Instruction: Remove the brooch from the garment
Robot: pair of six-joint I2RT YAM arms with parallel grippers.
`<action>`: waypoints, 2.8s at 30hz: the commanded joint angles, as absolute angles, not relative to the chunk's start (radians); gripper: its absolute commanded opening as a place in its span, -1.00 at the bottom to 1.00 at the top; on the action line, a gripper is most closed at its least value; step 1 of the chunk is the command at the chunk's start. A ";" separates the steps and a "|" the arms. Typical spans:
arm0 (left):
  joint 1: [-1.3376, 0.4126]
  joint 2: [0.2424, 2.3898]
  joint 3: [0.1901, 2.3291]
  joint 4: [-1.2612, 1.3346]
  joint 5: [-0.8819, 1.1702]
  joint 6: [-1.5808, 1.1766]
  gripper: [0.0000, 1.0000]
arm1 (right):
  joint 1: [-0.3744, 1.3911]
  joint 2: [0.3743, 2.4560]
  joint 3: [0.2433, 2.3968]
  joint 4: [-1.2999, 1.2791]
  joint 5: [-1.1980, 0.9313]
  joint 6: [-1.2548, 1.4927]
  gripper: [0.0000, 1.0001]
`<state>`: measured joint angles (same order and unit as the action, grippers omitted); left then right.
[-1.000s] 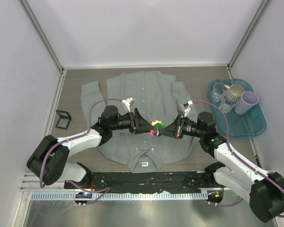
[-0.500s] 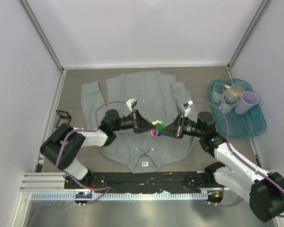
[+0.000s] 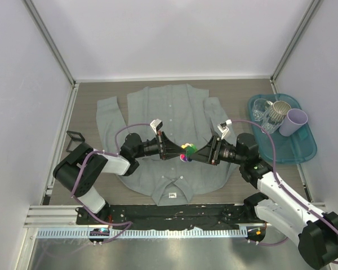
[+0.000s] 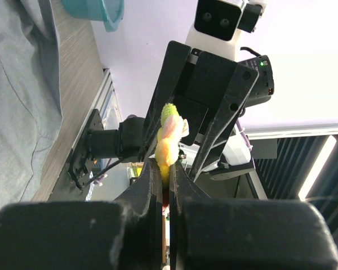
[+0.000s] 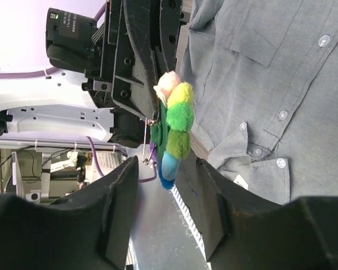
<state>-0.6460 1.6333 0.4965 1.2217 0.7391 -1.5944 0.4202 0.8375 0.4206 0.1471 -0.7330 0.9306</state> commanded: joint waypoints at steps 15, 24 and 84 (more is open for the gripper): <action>-0.649 1.583 0.486 1.164 0.692 -1.554 -1.00 | 0.512 0.900 0.460 0.176 -0.700 0.864 0.25; -0.649 1.583 0.485 1.155 0.693 -1.549 -1.00 | 0.534 0.920 0.468 0.178 -0.655 0.853 0.22; -0.667 1.382 0.575 0.638 0.684 -1.267 -1.00 | 0.545 0.911 0.555 0.098 -0.500 0.831 -0.16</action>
<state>-0.6552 1.3933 0.5476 0.6838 0.6888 -1.3144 0.5419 0.9039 0.5304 0.0307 -0.4805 0.8188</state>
